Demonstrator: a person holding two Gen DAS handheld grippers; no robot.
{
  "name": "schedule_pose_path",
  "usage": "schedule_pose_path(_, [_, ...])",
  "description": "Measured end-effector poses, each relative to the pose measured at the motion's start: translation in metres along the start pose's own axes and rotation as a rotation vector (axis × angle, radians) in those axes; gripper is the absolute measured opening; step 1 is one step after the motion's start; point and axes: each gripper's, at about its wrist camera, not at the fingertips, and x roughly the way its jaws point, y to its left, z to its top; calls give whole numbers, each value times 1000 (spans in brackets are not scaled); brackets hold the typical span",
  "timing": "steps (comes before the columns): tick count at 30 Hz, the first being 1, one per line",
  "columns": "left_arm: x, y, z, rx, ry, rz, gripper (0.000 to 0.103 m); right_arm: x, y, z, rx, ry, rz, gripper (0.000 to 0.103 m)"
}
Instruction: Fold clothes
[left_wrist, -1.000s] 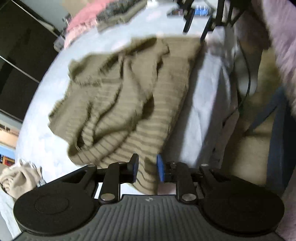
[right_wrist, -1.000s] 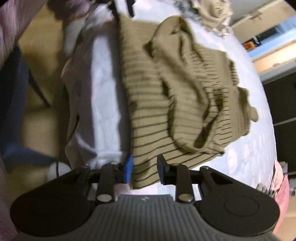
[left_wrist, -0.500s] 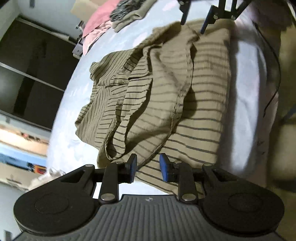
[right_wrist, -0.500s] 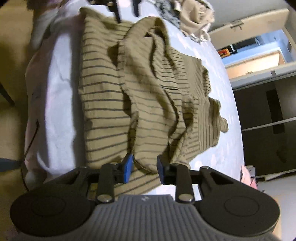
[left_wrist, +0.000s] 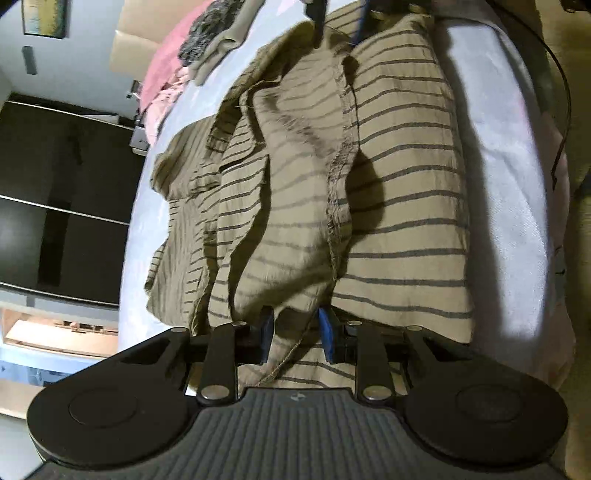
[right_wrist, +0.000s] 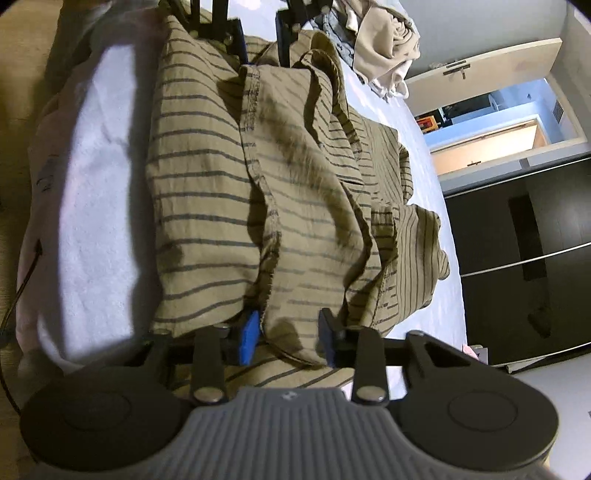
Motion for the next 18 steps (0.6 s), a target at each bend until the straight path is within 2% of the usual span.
schedule_pose_path(2, [-1,8,1,-40,3,-35,2,-1,-4,-2,16,-10,1,7])
schedule_pose_path(6, [-24,26,-7,-126,-44,-23,0,-7,-18,-8,68,-29,-13,4])
schedule_pose_path(8, [-36,34,-16,-181,-48,-43,0,-11,-29,-14,107,-16,-16,3])
schedule_pose_path(11, [-44,30,-27,-180,-24,-101,0,-12,-39,-20,146,-8,15,2])
schedule_pose_path(14, [-46,18,-31,-162,3,-159,0,-11,-33,-19,125,-21,70,2])
schedule_pose_path(17, [-52,10,-35,-164,13,-183,5,-11,-20,-18,63,-18,103,6])
schedule_pose_path(18, [-55,10,-37,-173,14,-193,12,-14,-20,-18,65,-22,119,6])
